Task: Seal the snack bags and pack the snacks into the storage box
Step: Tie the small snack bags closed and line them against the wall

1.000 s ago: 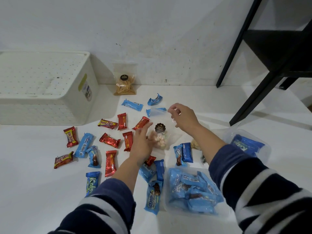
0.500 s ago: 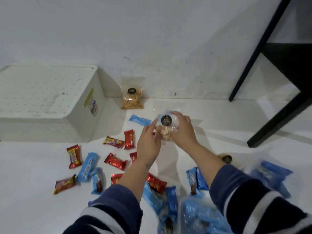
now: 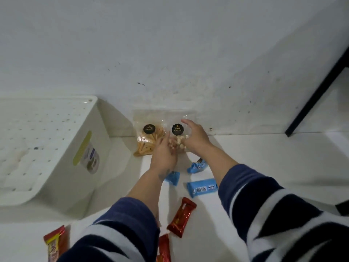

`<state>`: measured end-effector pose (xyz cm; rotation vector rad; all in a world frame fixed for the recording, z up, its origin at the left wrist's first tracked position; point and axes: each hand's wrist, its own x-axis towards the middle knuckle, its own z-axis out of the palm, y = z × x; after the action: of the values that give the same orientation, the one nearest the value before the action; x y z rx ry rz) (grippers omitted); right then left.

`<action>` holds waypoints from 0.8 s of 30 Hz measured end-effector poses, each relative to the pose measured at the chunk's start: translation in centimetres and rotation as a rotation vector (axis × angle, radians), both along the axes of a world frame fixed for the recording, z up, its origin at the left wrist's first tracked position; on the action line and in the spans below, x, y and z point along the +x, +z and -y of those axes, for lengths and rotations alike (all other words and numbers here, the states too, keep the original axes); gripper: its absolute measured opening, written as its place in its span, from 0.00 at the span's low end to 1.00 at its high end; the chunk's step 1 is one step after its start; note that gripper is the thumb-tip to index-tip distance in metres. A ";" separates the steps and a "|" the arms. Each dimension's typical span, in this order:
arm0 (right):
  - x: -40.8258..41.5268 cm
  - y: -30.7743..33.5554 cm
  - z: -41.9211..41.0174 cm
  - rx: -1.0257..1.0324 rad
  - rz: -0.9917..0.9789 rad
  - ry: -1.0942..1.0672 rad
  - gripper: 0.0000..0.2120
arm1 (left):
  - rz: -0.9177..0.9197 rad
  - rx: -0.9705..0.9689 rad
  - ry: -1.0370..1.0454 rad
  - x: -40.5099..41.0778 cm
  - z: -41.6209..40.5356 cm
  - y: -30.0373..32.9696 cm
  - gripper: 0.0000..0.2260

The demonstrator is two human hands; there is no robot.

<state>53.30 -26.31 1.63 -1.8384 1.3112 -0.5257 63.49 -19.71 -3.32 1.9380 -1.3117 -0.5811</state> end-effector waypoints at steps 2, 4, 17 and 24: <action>-0.4 0.1 0.1 0.010 -0.017 0.004 0.34 | -0.016 0.006 0.010 0.0 0.0 0.0 0.28; -1.5 0.6 -0.2 0.023 -0.044 -0.001 0.34 | -0.002 -0.006 0.022 -0.4 -0.5 0.6 0.28; -17.1 10.3 -12.1 0.142 -0.487 0.248 0.22 | -0.027 0.078 -0.212 -14.8 -12.1 5.9 0.20; -27.2 12.8 -16.8 0.085 -0.576 0.153 0.21 | 0.012 0.221 -0.409 -22.2 -16.8 6.2 0.24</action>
<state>26.14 -9.47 14.47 -2.0779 1.5073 0.1589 41.25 -2.92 2.93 1.8505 -1.7286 -0.9488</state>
